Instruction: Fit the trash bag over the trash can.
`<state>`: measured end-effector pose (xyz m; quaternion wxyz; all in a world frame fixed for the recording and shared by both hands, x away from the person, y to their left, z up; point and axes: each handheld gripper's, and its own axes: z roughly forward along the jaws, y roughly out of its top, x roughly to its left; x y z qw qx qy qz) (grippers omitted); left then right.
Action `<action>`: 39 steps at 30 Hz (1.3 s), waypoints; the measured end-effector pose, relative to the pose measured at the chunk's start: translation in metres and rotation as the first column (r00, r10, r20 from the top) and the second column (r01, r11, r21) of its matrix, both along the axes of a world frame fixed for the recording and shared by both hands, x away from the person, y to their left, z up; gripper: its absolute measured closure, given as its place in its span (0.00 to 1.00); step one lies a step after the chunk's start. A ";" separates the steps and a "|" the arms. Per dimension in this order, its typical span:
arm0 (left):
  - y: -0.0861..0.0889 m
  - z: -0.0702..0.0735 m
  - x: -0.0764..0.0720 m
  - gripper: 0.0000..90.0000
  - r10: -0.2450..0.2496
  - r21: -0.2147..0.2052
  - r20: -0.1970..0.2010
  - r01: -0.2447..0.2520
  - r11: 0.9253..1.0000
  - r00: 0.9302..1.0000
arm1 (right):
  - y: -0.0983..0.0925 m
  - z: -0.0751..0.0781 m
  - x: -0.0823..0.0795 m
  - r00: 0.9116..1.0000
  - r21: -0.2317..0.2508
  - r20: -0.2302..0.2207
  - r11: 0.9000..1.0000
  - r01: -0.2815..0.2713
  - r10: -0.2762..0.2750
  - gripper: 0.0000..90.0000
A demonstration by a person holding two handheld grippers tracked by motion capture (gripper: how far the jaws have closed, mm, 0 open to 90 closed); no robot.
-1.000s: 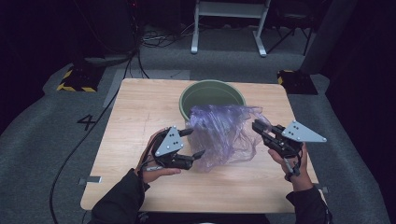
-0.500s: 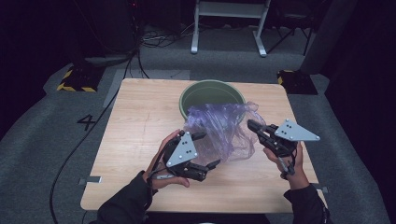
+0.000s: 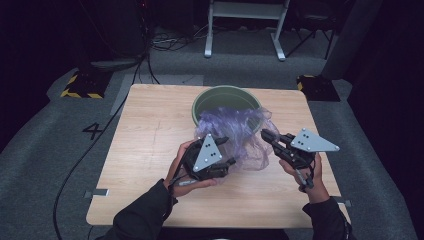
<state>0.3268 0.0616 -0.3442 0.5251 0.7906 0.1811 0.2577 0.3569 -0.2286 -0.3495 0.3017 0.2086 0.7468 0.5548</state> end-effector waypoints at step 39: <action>0.001 0.006 0.005 0.51 0.133 -0.005 0.010 -0.133 0.991 0.991 | 0.003 -0.001 -0.001 1.000 -0.028 0.005 1.000 -0.006 0.006 0.96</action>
